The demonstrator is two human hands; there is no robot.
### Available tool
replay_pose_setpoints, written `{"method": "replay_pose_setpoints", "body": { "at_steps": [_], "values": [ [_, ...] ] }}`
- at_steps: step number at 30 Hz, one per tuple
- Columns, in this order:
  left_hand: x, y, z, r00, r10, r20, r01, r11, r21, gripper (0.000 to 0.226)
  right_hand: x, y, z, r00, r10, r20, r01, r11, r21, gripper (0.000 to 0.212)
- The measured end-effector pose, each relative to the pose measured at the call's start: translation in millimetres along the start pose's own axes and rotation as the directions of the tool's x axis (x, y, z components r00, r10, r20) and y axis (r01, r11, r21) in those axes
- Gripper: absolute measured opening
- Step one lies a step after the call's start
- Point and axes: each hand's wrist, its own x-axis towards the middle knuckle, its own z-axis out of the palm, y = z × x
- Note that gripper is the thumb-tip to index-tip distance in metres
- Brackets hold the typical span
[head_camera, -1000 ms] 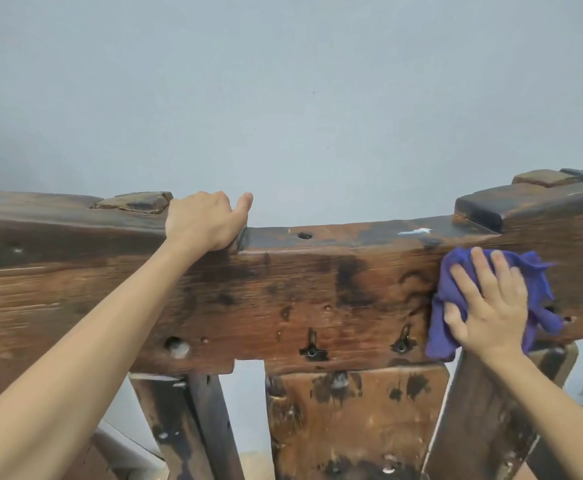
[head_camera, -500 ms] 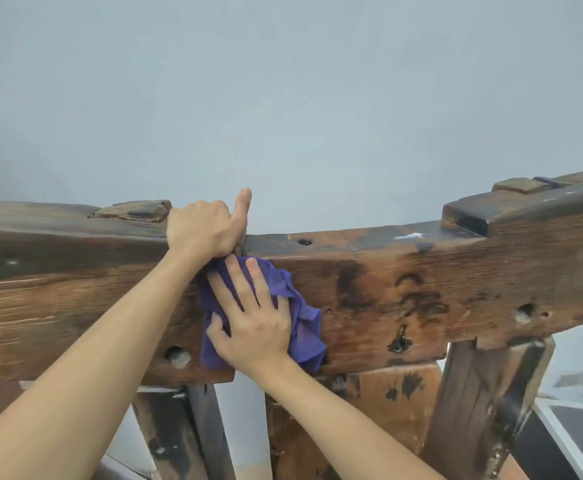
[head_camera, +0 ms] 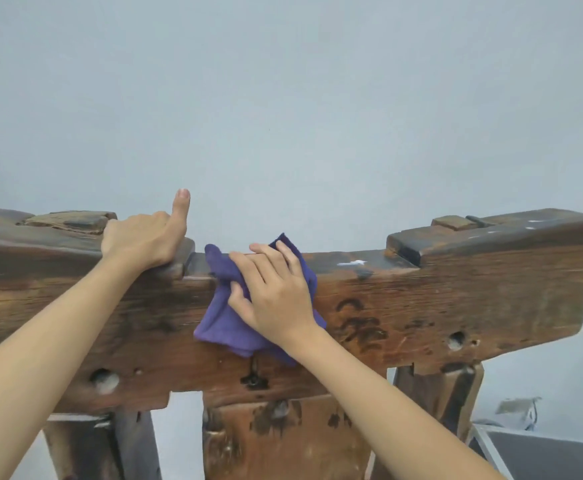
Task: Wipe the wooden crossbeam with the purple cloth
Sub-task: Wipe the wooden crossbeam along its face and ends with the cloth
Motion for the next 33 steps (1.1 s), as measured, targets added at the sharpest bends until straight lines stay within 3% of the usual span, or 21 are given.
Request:
{"method": "replay_pose_setpoints", "body": {
  "at_steps": [3, 5, 7, 10, 11, 13, 15, 17, 20, 22, 26, 29, 33],
  "values": [
    [-3, 2, 1, 0.999, 0.016, -0.03, -0.016, 1.0, 0.01, 0.093, -12, 30, -20, 0.998, -0.036, -0.05, 0.04, 0.996, 0.085, 0.038],
    [-4, 4, 1, 0.999, 0.021, -0.032, -0.021, 1.0, 0.009, 0.091, -15, 48, -36, 0.98, 0.152, -0.13, -0.135, 0.982, 0.129, 0.038],
    [-4, 5, 1, 0.999, 0.024, -0.045, -0.024, 1.0, 0.012, 0.09, -8, 73, -55, 0.892, 0.371, -0.257, -0.338, 0.927, 0.166, 0.035],
    [-4, 6, 2, 0.998, 0.029, -0.059, -0.028, 0.999, 0.027, 0.092, 13, 119, -90, 0.819, 0.476, -0.319, -0.471, 0.877, 0.099, 0.028],
    [-4, 6, 2, 0.998, 0.03, -0.058, -0.028, 0.999, 0.03, 0.093, 18, 132, -99, 0.829, 0.507, -0.238, -0.509, 0.859, 0.055, 0.029],
    [-4, 7, 1, 0.998, 0.04, -0.048, -0.038, 0.999, 0.037, 0.096, 22, 149, -109, 0.82, 0.563, 0.1, -0.545, 0.823, -0.164, 0.034],
    [-3, 8, -1, 0.998, 0.069, -0.007, -0.068, 0.994, 0.083, 0.1, 21, 157, -106, 0.724, 0.56, 0.403, -0.326, 0.793, -0.515, 0.039],
    [-5, 9, -3, 0.994, 0.098, 0.056, -0.105, 0.986, 0.133, 0.097, 26, 155, -102, 0.592, 0.568, 0.572, -0.181, 0.785, -0.592, 0.051],
    [-8, 12, -4, 0.994, 0.077, 0.074, -0.085, 0.99, 0.114, 0.086, 37, 148, -88, 0.42, 0.636, 0.648, -0.255, 0.768, -0.588, 0.055],
    [-9, 14, -3, 0.998, 0.057, 0.035, -0.06, 0.994, 0.096, 0.076, 40, 135, -76, 0.374, 0.635, 0.676, -0.334, 0.772, -0.54, 0.052],
    [-10, 16, -4, 1.0, 0.027, 0.012, -0.028, 0.997, 0.072, 0.047, 60, 82, -38, 0.37, 0.517, 0.772, -0.388, 0.841, -0.377, 0.048],
    [-10, 15, -7, 0.999, 0.012, 0.042, -0.015, 0.997, 0.072, 0.043, 87, 16, 5, 0.371, 0.353, 0.859, -0.37, 0.904, -0.213, 0.048],
    [-9, 14, -10, 0.998, 0.028, 0.061, -0.03, 0.999, 0.043, 0.041, 100, -33, 31, 0.485, 0.25, 0.838, -0.366, 0.928, -0.066, 0.043]
  ]
}}
